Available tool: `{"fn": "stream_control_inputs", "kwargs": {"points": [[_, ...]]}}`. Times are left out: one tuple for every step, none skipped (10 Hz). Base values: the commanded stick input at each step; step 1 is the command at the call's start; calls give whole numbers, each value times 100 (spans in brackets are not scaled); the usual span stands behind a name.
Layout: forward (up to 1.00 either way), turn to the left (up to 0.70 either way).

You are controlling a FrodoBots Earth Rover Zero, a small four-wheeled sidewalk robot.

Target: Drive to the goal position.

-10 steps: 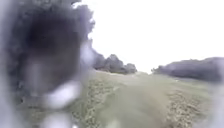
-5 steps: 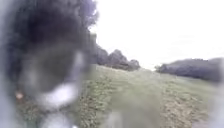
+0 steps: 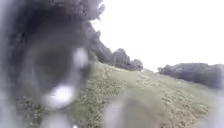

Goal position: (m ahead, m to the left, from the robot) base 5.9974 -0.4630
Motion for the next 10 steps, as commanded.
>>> {"fn": "stream_control_inputs", "kwargs": {"points": [[85, 0], [85, -1], [85, -7], [85, -5], [85, 0], [85, 0], [85, -20], [85, -32], [85, -34], [85, -34]]}}
